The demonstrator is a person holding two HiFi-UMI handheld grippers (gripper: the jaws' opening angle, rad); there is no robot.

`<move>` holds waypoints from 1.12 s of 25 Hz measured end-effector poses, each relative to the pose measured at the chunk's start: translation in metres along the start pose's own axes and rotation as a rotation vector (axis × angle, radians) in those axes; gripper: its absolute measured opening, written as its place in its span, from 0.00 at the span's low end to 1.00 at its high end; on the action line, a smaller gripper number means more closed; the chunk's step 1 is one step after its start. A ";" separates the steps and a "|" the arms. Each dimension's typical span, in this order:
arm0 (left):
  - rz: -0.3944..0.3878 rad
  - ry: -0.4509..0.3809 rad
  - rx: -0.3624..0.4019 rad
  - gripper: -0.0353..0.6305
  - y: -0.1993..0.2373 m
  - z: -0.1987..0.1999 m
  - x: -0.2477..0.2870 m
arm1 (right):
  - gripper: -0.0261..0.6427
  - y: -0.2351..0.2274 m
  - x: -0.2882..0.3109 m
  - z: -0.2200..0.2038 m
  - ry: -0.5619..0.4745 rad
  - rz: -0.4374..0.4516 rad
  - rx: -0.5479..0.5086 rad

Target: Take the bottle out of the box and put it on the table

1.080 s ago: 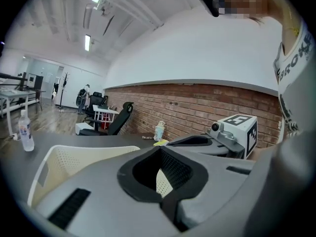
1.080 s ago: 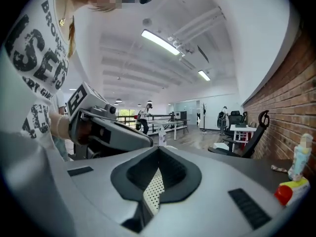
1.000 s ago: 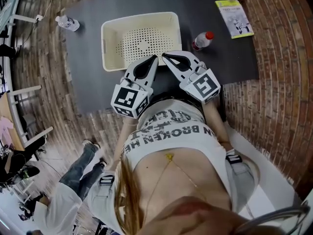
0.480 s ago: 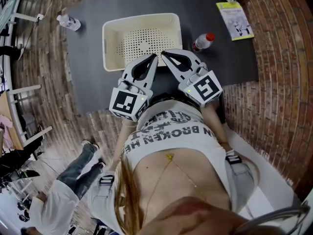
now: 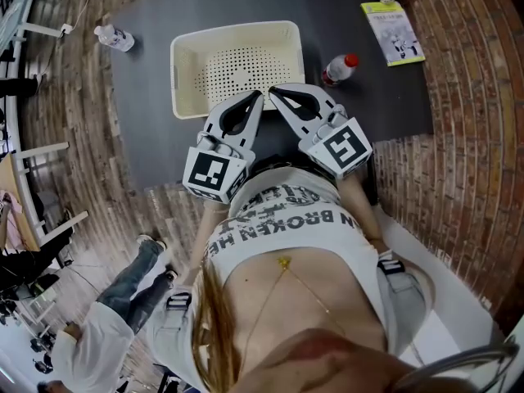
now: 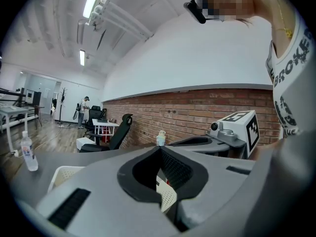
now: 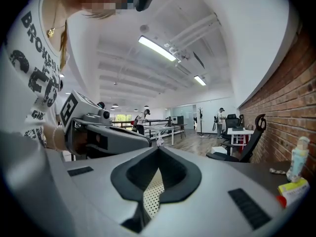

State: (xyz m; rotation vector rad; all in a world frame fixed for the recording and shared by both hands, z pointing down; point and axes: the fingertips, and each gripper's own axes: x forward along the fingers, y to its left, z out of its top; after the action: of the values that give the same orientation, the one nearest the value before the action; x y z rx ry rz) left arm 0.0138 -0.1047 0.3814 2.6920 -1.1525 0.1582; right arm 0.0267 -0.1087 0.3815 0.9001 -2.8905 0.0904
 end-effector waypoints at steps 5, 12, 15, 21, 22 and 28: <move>0.001 0.007 0.003 0.05 0.001 -0.001 0.000 | 0.05 -0.001 -0.001 -0.001 0.010 -0.004 -0.003; 0.000 0.009 0.003 0.05 0.003 -0.002 0.000 | 0.05 -0.002 0.000 -0.002 0.016 -0.003 -0.007; -0.004 0.009 0.001 0.05 0.002 -0.002 0.000 | 0.05 -0.002 0.000 -0.002 0.019 -0.004 -0.004; -0.013 0.016 -0.003 0.05 0.001 -0.004 0.001 | 0.05 -0.003 -0.001 -0.004 0.038 -0.009 -0.004; -0.013 0.016 -0.003 0.05 0.001 -0.004 0.001 | 0.05 -0.003 -0.001 -0.005 0.041 -0.009 -0.004; -0.013 0.020 -0.003 0.05 0.000 -0.007 0.002 | 0.05 -0.003 -0.001 -0.007 0.048 -0.004 -0.009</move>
State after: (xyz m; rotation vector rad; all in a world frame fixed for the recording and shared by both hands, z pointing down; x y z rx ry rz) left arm 0.0149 -0.1043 0.3881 2.6882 -1.1282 0.1801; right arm 0.0301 -0.1096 0.3884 0.8895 -2.8422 0.0978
